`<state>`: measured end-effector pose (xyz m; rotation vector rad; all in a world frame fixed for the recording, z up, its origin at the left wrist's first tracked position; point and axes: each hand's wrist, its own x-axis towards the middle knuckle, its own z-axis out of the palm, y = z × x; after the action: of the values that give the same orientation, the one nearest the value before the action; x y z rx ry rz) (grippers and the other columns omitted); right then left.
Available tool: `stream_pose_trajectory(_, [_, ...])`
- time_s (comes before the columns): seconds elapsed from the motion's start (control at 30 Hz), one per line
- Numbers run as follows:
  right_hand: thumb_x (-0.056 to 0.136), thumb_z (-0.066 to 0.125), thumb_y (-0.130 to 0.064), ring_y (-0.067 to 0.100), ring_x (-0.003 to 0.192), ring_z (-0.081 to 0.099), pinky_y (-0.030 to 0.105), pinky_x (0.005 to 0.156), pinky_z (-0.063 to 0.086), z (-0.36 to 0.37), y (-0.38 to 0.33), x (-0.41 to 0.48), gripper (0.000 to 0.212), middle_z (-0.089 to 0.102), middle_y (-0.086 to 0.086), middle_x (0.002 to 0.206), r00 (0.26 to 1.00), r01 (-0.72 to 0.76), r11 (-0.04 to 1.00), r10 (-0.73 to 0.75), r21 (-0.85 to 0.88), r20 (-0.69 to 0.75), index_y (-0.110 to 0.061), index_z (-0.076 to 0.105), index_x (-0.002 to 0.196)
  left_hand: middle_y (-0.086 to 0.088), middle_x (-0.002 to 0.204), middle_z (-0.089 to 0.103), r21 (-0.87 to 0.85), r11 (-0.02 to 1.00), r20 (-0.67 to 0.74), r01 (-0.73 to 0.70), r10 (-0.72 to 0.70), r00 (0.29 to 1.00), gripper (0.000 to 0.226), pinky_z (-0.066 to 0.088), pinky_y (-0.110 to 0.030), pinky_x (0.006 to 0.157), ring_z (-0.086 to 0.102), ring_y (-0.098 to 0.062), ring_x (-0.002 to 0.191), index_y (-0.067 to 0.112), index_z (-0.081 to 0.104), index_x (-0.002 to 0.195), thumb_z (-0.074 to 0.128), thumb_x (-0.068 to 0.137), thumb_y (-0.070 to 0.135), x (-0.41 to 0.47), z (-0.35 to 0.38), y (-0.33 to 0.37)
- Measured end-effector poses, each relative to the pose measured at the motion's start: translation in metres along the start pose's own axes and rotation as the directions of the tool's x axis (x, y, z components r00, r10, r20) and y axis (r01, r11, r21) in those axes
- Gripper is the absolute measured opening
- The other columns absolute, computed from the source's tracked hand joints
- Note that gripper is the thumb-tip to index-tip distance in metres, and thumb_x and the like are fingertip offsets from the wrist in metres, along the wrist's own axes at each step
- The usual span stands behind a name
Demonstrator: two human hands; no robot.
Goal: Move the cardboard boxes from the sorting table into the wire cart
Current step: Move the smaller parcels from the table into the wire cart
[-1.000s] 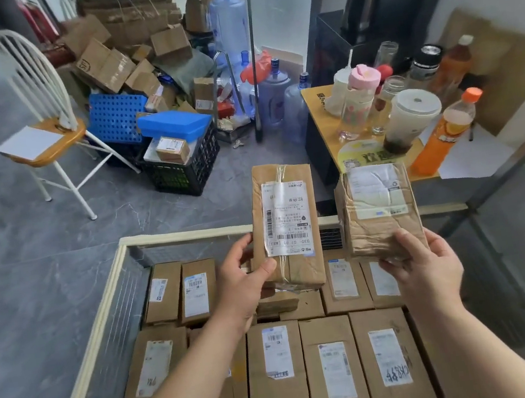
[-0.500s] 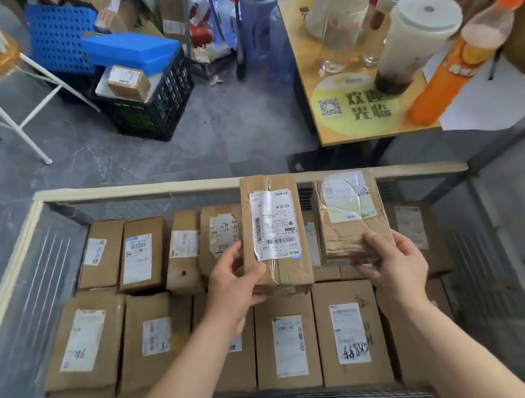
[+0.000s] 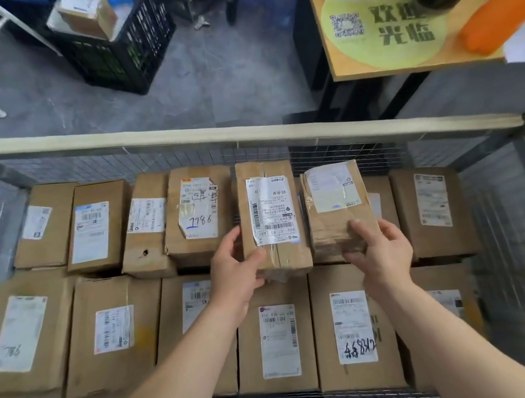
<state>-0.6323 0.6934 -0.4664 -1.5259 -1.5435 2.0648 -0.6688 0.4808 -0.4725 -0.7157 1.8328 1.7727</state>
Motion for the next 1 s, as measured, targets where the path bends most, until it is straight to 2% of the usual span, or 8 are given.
stream_pose_trajectory(0.13, [0.082, 0.082, -0.018, 0.021, 0.098, 0.071, 0.038, 0.068, 0.063, 0.006, 0.012, 0.023, 0.039, 0.072, 0.004, 0.11, 1.0, -0.021, 1.0, 0.021, 0.003, 0.003, -0.016, 0.065, 0.117, 0.026, 0.111, 0.061, 0.009, 1.0, -0.05, -0.018, 0.019, 0.999, 0.062, 0.06, -0.038, 0.076, 0.065, -0.005, 0.098, 0.036, 0.046, 0.146, 0.068, 0.094, 0.011, 0.017, 0.009, -0.008])
stream_pose_trajectory(0.3, [0.086, 0.079, -0.021, 0.023, 0.108, 0.067, 0.049, 0.085, 0.06, 0.016, 0.021, 0.047, 0.038, 0.07, 0.006, 0.117, 0.998, -0.06, 0.998, 0.06, -0.009, 0.034, -0.017, 0.065, 0.121, 0.014, 0.131, 0.058, 0.121, 0.988, -0.165, -0.095, 0.114, 0.98, 0.053, 0.051, -0.046, 0.102, 0.056, -0.016, 0.124, 0.03, 0.049, 0.146, 0.06, 0.098, 0.009, 0.034, 0.02, -0.015])
stream_pose_trajectory(0.37, [0.09, 0.074, -0.024, 0.023, 0.113, 0.063, 0.051, 0.095, 0.056, 0.019, 0.026, 0.052, 0.043, 0.067, 0.005, 0.123, 0.994, -0.078, 0.994, 0.083, -0.071, 0.07, -0.018, 0.062, 0.131, 0.006, 0.14, 0.056, 0.197, 0.973, -0.21, -0.116, 0.157, 0.965, 0.053, 0.048, -0.03, 0.101, 0.052, -0.011, 0.123, 0.027, 0.05, 0.146, 0.053, 0.099, 0.002, 0.035, 0.025, -0.017])
stream_pose_trajectory(0.43, [0.095, 0.068, -0.025, 0.021, 0.117, 0.06, 0.052, 0.103, 0.05, 0.019, 0.032, 0.055, 0.043, 0.067, 0.0, 0.125, 0.992, -0.057, 0.985, 0.074, -0.166, 0.103, -0.02, 0.059, 0.137, 0.007, 0.141, 0.055, 0.243, 0.963, -0.214, -0.113, 0.167, 0.962, 0.055, 0.044, -0.011, 0.083, 0.05, -0.007, 0.118, 0.027, 0.049, 0.145, 0.048, 0.099, -0.002, 0.034, 0.031, -0.017])
stream_pose_trajectory(0.5, [0.099, 0.063, -0.024, 0.02, 0.121, 0.059, 0.053, 0.108, 0.046, 0.018, 0.036, 0.055, 0.04, 0.068, -0.005, 0.125, 0.991, -0.031, 0.974, 0.059, -0.225, 0.121, -0.024, 0.06, 0.138, 0.007, 0.142, 0.054, 0.253, 0.961, -0.208, -0.107, 0.162, 0.964, 0.055, 0.038, -0.005, 0.074, 0.05, -0.007, 0.118, 0.027, 0.049, 0.145, 0.046, 0.1, -0.003, 0.034, 0.034, -0.015])
stream_pose_trajectory(0.67, [0.101, 0.061, -0.022, 0.024, 0.131, 0.052, 0.055, 0.111, 0.042, 0.015, 0.03, 0.056, 0.047, 0.059, -0.001, 0.14, 0.989, -0.051, 0.962, 0.085, -0.268, 0.118, -0.024, 0.051, 0.147, 0.003, 0.144, 0.054, 0.27, 0.956, -0.192, -0.111, 0.167, 0.967, 0.051, 0.046, -0.021, 0.091, 0.05, -0.016, 0.131, 0.025, 0.049, 0.145, 0.046, 0.101, 0.0, 0.032, 0.034, -0.007])
stream_pose_trajectory(0.8, [0.1, 0.061, -0.02, 0.023, 0.131, 0.05, 0.053, 0.111, 0.042, 0.009, 0.019, 0.05, 0.051, 0.052, 0.0, 0.147, 0.991, -0.042, 0.959, 0.075, -0.28, 0.108, -0.021, 0.047, 0.15, 0.004, 0.147, 0.052, 0.296, 0.948, -0.175, -0.114, 0.171, 0.97, 0.051, 0.04, -0.018, 0.087, 0.048, -0.015, 0.134, 0.027, 0.049, 0.145, 0.048, 0.101, 0.002, 0.023, 0.031, 0.002])
stream_pose_trajectory(1.0, [0.097, 0.065, -0.023, 0.018, 0.125, 0.052, 0.05, 0.11, 0.044, 0.001, -0.012, 0.017, 0.052, 0.053, -0.002, 0.145, 0.994, -0.003, 0.961, 0.032, -0.275, 0.104, -0.021, 0.051, 0.147, 0.004, 0.15, 0.049, 0.341, 0.928, -0.115, -0.151, 0.201, 0.973, 0.05, 0.04, -0.033, 0.111, 0.045, -0.017, 0.138, 0.026, 0.048, 0.145, 0.056, 0.1, 0.008, -0.011, 0.027, 0.029])
